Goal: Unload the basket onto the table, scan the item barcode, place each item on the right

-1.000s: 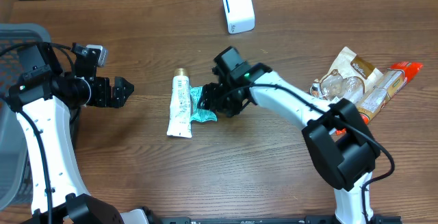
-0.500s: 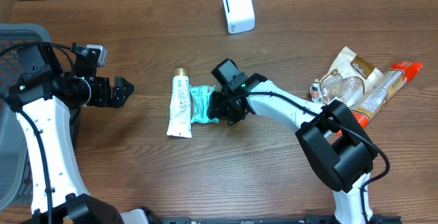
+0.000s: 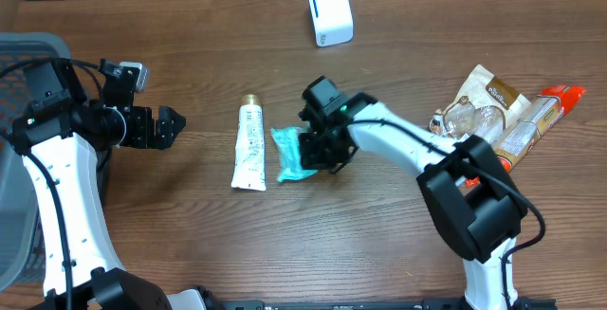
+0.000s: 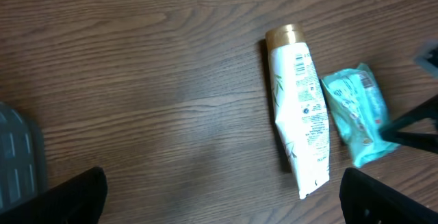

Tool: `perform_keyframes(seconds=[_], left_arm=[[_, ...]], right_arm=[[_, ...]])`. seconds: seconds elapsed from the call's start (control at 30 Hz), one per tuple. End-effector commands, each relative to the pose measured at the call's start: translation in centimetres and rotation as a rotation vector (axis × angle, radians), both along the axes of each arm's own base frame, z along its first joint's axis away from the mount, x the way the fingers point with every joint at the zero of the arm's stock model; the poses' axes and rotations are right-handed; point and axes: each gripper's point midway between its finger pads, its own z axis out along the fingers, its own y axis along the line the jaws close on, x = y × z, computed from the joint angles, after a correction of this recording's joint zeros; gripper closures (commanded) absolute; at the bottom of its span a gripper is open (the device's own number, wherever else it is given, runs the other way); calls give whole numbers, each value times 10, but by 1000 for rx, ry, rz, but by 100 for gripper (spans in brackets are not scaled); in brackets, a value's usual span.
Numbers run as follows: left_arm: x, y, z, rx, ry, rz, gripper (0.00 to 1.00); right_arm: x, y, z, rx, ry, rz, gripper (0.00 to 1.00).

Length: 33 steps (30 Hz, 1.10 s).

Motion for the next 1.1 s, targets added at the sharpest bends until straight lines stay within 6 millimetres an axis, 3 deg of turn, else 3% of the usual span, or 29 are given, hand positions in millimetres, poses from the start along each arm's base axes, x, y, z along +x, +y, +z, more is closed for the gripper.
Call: perform_keyframes(seconds=[0.0,0.1,0.13,0.2,0.23,0.33,0.47,0.57,0.73,0.93,1.07], left_arm=[[2,-5,-1,-5,-6,-30,0],[2,-5,-1,-5,-6,-30,0],[2,-5,-1,-5,-6,-30,1],[2,-5,-1,-5,-6,-30,0],[2,-5,-1,-5,-6,-30,0],[2,-5,-1,-5,-6,-30,0],[2,-5,-1,-5,-6,-30,1],[2,-5,-1,-5,-6,-30,0],[2,-5,-1,-5,-6,-30,0],[2,-5,-1,-5,-6,-30,0],[2,-5,-1,-5,-6,-30,0]], right_arm=[[34,-21,38,29,-221,281,96],[53,-48,45,-31,-315,415,95],[60,-55,44,-44,-348,453,87],[70,-67,44,-50,-394,502,60],[78,-73,45,-51,-414,500,55],[97,-88,47,-55,-415,374,47],[112,-103,53,3,-293,44,37],[107,-103,61,122,-100,-204,30],[82,-113,46,68,264,-633,28],[67,-89,33,29,273,-628,30],[59,-89,19,-87,243,-692,30]])
